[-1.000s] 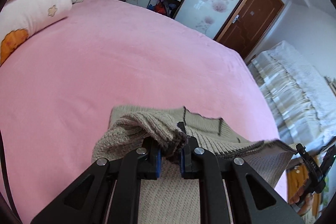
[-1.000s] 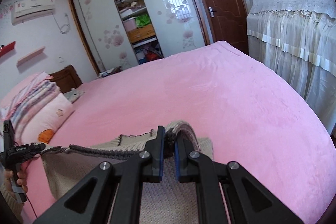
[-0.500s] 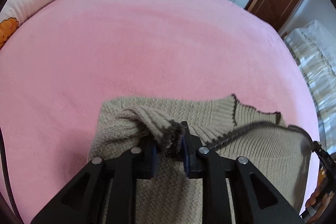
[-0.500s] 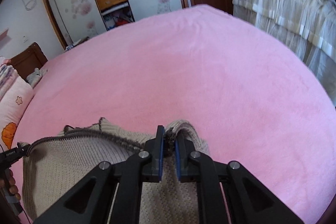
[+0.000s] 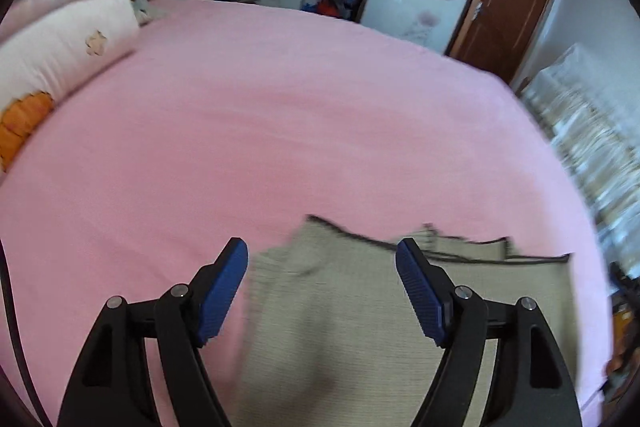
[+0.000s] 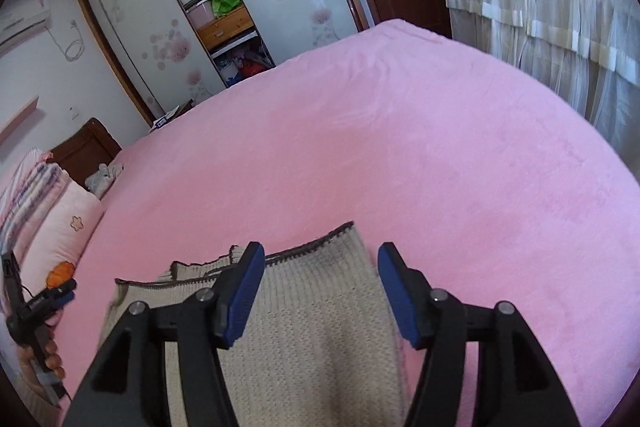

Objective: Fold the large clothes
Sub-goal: 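Lay the hem down on the cardigan and open both grippers, then grasp the folded edge with both grippers, straighten it and release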

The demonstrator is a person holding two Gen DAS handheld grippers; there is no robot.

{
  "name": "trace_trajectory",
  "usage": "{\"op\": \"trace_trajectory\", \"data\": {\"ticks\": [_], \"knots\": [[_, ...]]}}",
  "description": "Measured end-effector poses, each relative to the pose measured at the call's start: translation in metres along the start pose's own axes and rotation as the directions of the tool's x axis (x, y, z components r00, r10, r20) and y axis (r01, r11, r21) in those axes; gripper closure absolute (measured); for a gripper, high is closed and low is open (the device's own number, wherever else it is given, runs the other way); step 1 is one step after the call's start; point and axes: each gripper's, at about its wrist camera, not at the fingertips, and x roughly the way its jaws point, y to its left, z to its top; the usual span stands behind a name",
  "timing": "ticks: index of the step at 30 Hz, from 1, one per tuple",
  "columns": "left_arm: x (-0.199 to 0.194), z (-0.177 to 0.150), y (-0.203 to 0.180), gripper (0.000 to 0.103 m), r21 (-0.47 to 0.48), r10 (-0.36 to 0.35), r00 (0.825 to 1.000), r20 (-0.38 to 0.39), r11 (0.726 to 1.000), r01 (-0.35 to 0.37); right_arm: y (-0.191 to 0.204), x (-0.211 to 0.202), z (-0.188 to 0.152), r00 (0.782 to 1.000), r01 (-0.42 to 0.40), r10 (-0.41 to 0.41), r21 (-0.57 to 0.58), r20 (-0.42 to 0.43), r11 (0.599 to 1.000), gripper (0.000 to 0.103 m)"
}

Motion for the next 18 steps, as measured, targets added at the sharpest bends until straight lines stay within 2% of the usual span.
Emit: {"op": "trace_trajectory", "data": {"ticks": [5,8,10,13,17,18], "knots": [[0.033,-0.007,0.018,0.028,-0.008,0.073,0.996,-0.055,0.997,-0.074,-0.001,0.029,-0.005,0.997,0.062,-0.065,-0.043,-0.05,0.997,0.044],[0.059,-0.016,0.019,0.028,0.032,0.104,0.99,-0.098,0.994,-0.101,-0.002,0.056,-0.009,0.991,0.09,-0.096,-0.067,-0.094,0.994,0.044],[0.074,-0.02,0.013,0.034,0.073,0.119,0.986,-0.12,0.991,-0.11,0.0,0.072,-0.012,0.985,0.115,-0.125,-0.091,-0.117,0.989,0.044],[0.087,-0.02,0.005,0.042,0.099,0.089,0.986,-0.142,0.992,-0.076,0.001,0.09,-0.012,0.98,0.136,-0.151,-0.114,-0.132,0.984,0.044],[0.099,-0.017,-0.004,0.049,0.123,0.09,0.985,-0.147,0.99,-0.072,0.003,0.104,-0.013,0.98,0.121,-0.138,-0.122,-0.146,0.985,0.046],[0.103,-0.015,-0.006,0.057,0.131,0.113,0.982,-0.149,0.987,-0.093,0.006,0.107,-0.014,0.98,0.112,-0.132,-0.133,-0.15,0.985,0.051]]}}
